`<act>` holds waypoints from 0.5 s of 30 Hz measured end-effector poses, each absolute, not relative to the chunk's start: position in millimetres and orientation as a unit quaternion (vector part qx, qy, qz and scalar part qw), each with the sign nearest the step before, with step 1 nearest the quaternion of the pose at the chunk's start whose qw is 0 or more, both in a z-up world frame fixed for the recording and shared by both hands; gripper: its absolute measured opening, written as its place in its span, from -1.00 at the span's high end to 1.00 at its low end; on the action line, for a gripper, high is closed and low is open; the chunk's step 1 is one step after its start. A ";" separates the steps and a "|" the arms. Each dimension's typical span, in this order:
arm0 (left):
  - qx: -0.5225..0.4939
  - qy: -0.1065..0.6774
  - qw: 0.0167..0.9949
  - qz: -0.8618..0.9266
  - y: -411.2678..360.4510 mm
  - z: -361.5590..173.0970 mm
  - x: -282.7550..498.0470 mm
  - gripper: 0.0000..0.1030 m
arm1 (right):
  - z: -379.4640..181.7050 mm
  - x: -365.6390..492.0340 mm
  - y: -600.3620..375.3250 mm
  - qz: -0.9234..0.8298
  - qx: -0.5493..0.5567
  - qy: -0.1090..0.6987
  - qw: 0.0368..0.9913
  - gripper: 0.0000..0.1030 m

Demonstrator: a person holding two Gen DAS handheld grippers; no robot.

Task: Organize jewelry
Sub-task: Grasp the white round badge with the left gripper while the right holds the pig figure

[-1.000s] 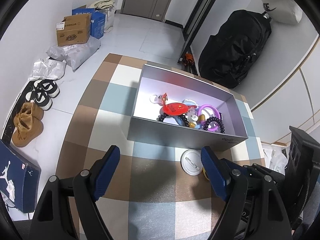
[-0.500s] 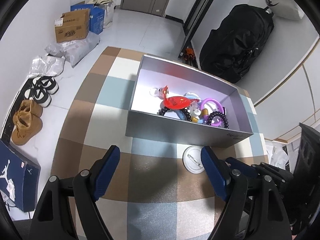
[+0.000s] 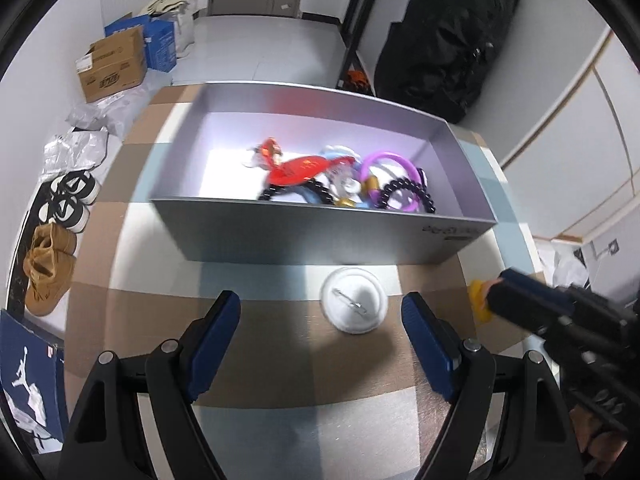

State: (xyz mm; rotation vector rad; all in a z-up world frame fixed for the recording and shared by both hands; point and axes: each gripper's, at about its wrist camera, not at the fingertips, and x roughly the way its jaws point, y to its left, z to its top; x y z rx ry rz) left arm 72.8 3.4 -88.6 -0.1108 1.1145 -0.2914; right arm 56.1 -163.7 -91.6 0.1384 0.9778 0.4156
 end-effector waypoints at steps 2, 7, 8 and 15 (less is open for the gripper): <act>-0.037 0.526 0.839 -0.136 -2.8 -89.4 73.1 -0.54 | -87.1 54.8 -169.1 0.196 0.072 0.461 0.863 0.59; -0.001 0.535 0.834 -0.132 -14.9 -94.7 73.8 -0.26 | -77.6 51.4 -184.1 0.191 0.088 0.448 0.869 0.59; 0.001 0.539 0.832 -0.132 -16.7 -96.7 74.3 -0.22 | -76.5 49.4 -186.9 0.189 0.090 0.447 0.869 0.59; 0.041 0.528 0.840 -0.121 -29.3 -98.2 70.8 -0.17 | -70.8 46.6 -204.1 0.183 0.107 0.440 0.873 0.59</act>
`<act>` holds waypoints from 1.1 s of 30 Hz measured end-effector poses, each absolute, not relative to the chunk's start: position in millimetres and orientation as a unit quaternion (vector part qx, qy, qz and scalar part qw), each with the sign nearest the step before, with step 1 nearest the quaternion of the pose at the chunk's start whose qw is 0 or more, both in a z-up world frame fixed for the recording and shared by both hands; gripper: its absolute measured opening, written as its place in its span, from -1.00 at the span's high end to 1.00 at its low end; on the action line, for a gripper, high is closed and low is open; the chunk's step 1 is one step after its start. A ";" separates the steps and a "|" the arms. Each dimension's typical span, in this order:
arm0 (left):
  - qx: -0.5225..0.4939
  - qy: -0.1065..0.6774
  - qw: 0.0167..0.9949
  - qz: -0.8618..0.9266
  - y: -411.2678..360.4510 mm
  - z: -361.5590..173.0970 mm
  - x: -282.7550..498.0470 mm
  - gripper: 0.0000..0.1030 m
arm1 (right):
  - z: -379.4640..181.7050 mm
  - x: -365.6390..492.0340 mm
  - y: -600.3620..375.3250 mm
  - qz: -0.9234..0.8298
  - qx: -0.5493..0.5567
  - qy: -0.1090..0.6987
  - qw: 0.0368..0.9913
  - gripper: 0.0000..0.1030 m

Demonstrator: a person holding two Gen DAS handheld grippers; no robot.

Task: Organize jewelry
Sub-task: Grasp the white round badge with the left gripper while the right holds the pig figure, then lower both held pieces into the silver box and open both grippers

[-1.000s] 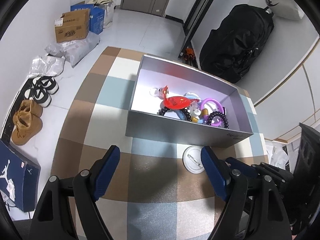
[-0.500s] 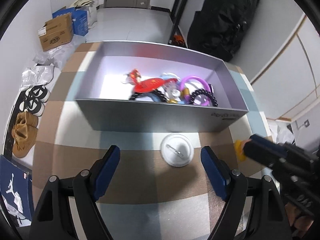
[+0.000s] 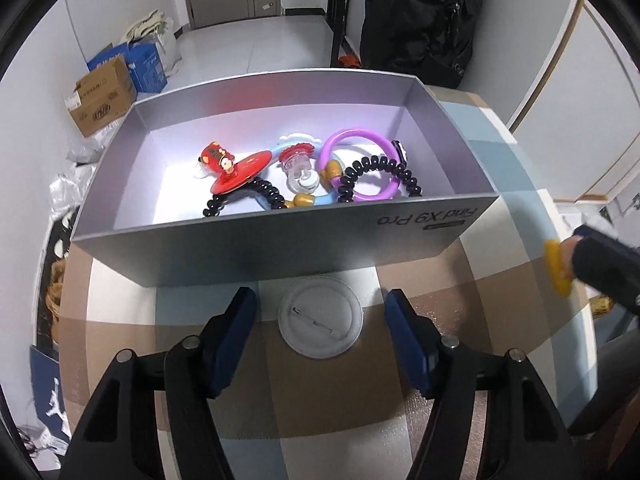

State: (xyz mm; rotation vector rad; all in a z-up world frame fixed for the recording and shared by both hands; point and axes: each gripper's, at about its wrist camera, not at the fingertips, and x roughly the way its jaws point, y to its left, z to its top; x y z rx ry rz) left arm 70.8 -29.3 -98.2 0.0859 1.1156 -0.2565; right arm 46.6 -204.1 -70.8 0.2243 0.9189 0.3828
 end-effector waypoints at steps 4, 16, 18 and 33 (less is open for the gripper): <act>0.057 0.526 0.839 -0.132 -36.8 -94.9 64.7 0.23 | -67.1 44.1 -206.8 0.189 0.114 0.433 0.874 0.59; 0.053 0.531 0.835 -0.137 -38.4 -94.8 67.7 0.27 | -64.0 42.5 -207.6 0.192 0.119 0.425 0.876 0.59; 0.049 0.536 0.831 -0.139 -38.2 -93.7 67.3 0.27 | -63.7 42.1 -207.5 0.193 0.120 0.425 0.876 0.59; -0.038 0.501 0.853 -0.144 2.6 -55.0 63.6 0.27 | -54.1 53.1 -182.4 0.209 0.116 0.416 0.877 0.59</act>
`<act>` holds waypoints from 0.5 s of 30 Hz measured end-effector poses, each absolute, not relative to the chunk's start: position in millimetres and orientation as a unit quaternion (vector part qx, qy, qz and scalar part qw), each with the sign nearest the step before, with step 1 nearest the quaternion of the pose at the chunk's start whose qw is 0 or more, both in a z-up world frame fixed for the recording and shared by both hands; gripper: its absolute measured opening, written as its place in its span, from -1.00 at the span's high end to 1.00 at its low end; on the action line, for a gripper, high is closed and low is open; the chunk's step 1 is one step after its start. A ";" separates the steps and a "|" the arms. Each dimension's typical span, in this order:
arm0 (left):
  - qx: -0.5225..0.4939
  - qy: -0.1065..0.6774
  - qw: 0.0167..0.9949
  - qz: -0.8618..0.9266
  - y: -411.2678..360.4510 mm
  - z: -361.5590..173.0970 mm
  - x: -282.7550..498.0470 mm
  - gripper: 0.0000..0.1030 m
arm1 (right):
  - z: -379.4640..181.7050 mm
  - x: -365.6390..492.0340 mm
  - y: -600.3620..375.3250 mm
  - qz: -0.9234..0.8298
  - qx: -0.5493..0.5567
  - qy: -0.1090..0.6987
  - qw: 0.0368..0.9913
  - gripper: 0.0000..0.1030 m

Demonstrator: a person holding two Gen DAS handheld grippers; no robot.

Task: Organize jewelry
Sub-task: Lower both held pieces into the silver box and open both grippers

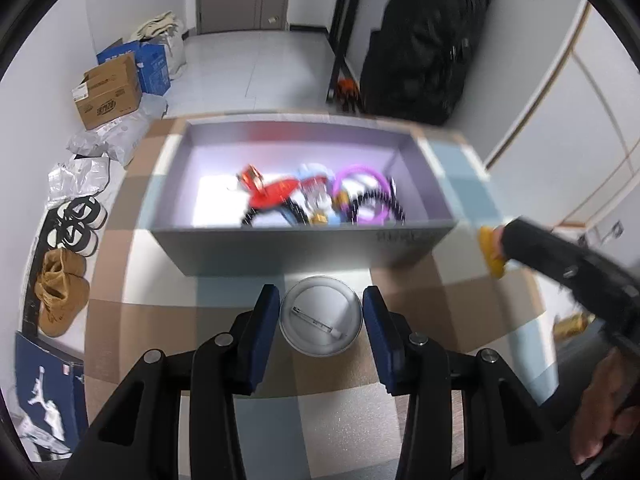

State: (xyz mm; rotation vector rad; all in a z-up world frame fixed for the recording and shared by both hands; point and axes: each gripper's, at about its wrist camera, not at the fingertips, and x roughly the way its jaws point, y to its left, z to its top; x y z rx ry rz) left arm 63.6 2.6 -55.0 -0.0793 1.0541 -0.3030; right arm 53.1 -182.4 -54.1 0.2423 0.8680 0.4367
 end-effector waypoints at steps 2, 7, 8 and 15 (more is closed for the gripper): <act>-0.057 0.490 0.858 -0.146 8.1 -48.6 66.3 0.27 | -51.9 56.1 -178.3 0.213 0.118 0.414 0.877 0.59; -0.091 0.466 0.866 -0.156 18.0 -35.9 79.4 0.27 | -41.8 65.6 -173.1 0.212 0.114 0.398 0.885 0.59; -0.096 0.463 0.867 -0.155 19.1 -34.0 83.0 0.27 | -39.3 67.8 -172.8 0.212 0.114 0.394 0.887 0.59; -0.113 0.448 0.873 -0.158 28.3 -29.7 93.0 0.27 | -31.4 90.6 -167.4 0.217 0.129 0.388 0.886 0.59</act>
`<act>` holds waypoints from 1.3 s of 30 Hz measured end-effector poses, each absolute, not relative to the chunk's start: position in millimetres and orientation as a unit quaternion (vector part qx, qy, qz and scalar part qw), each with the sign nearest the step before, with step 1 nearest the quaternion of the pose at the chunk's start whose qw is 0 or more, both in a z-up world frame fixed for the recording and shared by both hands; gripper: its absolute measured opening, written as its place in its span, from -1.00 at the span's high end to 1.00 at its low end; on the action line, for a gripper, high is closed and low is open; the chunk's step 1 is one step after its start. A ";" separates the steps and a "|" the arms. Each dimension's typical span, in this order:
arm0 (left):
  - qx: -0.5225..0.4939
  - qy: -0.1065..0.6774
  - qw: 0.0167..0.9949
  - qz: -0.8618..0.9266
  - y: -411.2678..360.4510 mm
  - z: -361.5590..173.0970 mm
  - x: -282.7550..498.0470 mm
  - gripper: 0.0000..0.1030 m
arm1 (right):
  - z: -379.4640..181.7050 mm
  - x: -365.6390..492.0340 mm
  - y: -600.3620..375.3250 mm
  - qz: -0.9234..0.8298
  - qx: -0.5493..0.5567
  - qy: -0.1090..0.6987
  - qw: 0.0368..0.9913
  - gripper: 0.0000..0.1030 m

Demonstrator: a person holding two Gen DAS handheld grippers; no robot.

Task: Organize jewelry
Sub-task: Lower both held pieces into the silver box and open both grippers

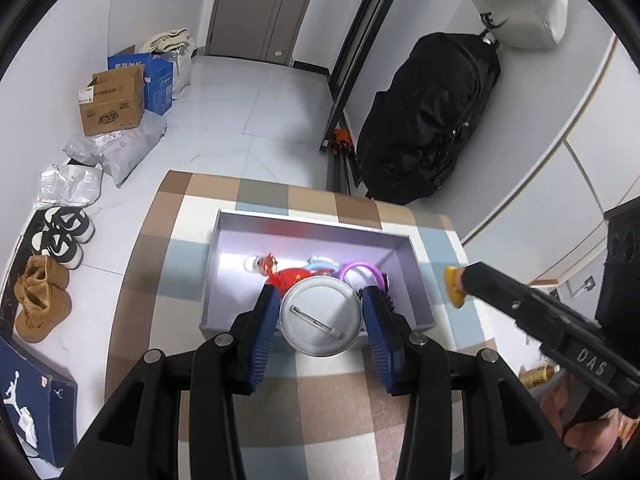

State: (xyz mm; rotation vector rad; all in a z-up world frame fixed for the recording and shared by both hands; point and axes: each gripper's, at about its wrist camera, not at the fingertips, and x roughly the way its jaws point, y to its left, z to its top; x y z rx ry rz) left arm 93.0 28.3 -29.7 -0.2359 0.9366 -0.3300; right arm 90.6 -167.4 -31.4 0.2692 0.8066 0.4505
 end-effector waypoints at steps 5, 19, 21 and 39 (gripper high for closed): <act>-0.122 0.450 0.871 -0.154 31.3 -31.2 103.0 0.27 | -32.6 104.0 -156.6 0.228 0.128 0.391 0.883 0.59; -0.159 0.473 0.854 -0.151 33.3 -44.2 134.0 0.27 | -49.4 145.4 -155.9 0.238 0.160 0.413 0.865 0.59; -0.159 0.477 0.851 -0.153 30.9 -46.6 137.3 0.27 | -54.1 149.9 -157.8 0.235 0.165 0.419 0.861 0.59; -0.178 0.498 0.830 -0.176 23.1 -54.7 150.4 0.27 | -66.0 162.6 -162.2 0.235 0.181 0.442 0.847 0.58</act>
